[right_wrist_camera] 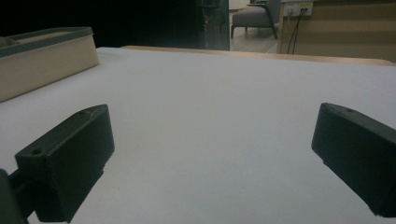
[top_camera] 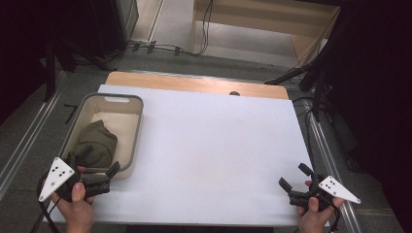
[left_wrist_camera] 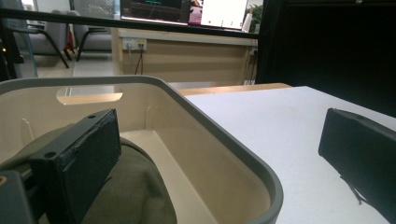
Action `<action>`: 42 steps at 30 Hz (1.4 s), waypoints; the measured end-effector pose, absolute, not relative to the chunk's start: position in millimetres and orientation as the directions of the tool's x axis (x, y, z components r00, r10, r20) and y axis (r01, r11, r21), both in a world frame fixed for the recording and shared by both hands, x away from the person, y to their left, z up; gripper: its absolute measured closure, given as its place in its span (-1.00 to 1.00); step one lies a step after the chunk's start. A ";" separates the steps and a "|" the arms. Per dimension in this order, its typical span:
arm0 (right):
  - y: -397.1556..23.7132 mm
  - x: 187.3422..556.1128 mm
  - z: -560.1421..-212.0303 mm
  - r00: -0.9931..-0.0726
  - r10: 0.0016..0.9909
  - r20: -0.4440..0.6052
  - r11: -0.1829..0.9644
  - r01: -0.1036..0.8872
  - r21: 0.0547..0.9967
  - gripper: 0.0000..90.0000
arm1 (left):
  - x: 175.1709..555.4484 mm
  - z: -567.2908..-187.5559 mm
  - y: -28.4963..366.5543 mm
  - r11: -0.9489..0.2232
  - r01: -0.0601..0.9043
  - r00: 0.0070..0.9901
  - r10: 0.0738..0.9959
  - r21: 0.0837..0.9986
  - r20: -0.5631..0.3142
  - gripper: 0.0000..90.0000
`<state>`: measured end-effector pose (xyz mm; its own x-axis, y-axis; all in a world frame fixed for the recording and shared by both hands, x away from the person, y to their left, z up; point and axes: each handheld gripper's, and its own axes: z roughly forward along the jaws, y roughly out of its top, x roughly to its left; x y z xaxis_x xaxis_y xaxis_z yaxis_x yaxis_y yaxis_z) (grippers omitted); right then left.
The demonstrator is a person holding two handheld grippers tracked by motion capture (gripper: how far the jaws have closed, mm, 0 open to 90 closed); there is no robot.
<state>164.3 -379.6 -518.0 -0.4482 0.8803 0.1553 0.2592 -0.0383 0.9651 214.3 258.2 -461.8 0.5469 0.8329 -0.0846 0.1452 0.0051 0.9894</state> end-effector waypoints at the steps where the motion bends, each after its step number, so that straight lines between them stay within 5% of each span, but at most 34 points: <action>1: -379.3 164.3 -518.0 -0.448 0.881 0.152 -0.034 0.260 0.965 -1.00 | 213.8 -459.9 257.7 0.003 0.141 0.547 0.833 0.990 -0.081 -1.00; 42: -375.3 164.5 -519.5 -0.473 0.871 0.131 -0.008 0.252 0.968 -1.00 | 228.6 -398.1 266.2 0.007 0.101 0.559 0.827 0.995 -0.063 -1.00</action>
<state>164.5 -375.3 -519.5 -0.4732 0.8712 0.1306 0.2520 -0.0082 0.9677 228.6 266.2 -398.1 0.5590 0.8268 -0.0628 0.1013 0.0070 0.9948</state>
